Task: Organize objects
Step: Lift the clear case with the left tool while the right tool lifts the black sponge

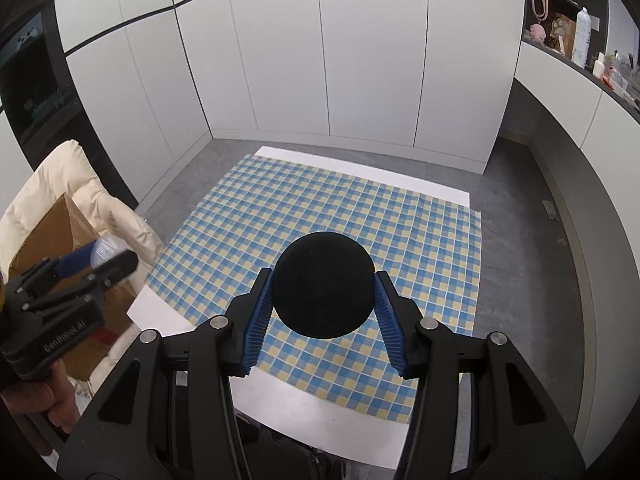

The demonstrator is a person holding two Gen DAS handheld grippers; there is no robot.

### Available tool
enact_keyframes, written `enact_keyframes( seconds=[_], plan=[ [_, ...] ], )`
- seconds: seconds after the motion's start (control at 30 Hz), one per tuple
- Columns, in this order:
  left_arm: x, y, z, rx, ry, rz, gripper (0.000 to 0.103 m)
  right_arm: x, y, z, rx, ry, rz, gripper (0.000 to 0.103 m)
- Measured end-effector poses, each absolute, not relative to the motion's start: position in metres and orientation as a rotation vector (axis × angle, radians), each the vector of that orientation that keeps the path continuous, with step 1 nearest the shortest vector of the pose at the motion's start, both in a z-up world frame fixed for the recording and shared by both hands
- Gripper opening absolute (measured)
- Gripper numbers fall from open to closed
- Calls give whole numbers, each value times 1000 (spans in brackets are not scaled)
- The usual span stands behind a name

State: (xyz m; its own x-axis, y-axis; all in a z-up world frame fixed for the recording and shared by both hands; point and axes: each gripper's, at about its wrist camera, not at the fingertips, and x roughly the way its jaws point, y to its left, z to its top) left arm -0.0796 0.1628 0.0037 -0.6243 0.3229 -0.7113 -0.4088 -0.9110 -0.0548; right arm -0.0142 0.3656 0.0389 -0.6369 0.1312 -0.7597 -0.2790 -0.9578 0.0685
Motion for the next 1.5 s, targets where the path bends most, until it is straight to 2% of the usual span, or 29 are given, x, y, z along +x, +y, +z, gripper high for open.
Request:
enact_keyframes(
  seconds=[0.17, 0.33, 0.53, 1.13, 1.5],
  plan=[
    [-82, 161, 1, -1079, 173, 2510, 58, -19, 362, 30, -1227, 211, 2653, 52],
    [-83, 152, 2, -1068, 180, 2519, 58, -28, 358, 19, -1273, 238, 2647, 52],
    [-89, 136, 1, -1092, 123, 2512, 58, -37, 345, 16, -1282, 217, 2660, 52],
    [-99, 101, 3, -1083, 73, 2560, 58, -56, 313, 15, -1289, 221, 2734, 52],
    [-99, 85, 5, -1073, 61, 2595, 58, -66, 296, 19, -1254, 150, 2726, 53]
  ],
)
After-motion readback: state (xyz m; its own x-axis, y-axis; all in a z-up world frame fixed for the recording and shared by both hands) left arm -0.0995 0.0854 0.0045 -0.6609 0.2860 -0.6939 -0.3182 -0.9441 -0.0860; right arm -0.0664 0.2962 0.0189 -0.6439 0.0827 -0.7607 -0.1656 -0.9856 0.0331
